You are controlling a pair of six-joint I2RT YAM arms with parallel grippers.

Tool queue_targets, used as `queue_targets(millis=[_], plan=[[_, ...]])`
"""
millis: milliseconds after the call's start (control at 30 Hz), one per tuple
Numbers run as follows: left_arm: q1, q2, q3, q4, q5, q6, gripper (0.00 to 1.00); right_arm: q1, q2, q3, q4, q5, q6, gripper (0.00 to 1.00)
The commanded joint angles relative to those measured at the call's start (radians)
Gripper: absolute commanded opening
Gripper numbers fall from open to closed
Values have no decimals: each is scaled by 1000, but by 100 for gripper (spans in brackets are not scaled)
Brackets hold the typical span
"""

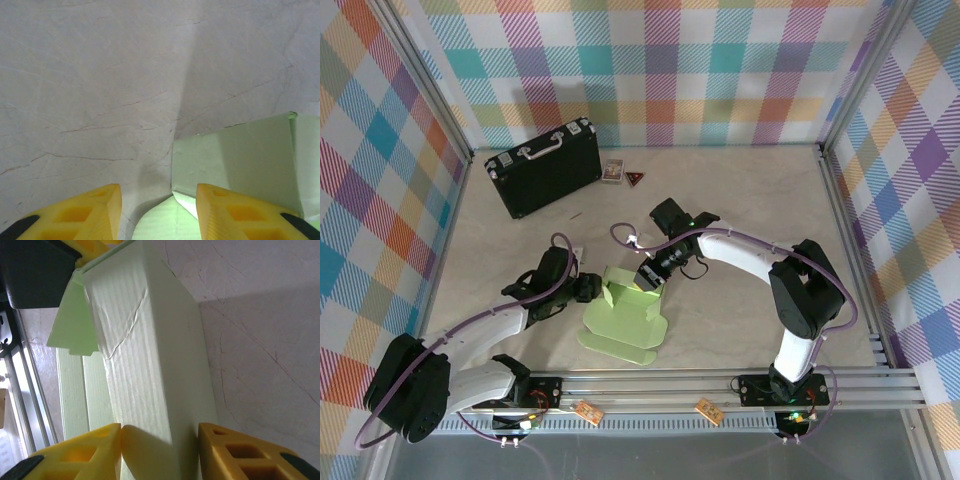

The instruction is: Fold the paper box

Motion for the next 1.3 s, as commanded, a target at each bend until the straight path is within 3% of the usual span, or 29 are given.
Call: queue_targets(millis=[0, 467, 900, 1267], plan=[[-26, -2, -2, 38, 16, 52, 46, 7, 31, -6, -39, 27, -17, 42], [-103, -68, -65, 106, -16, 138, 59, 8, 33, 10, -48, 26, -14, 42], [-126, -125, -82, 110, 42, 211, 56, 7, 27, 24, -52, 9, -3, 43], [-126, -206, -40, -41, -118, 134, 63, 7, 19, 13, -54, 25, -2, 43]])
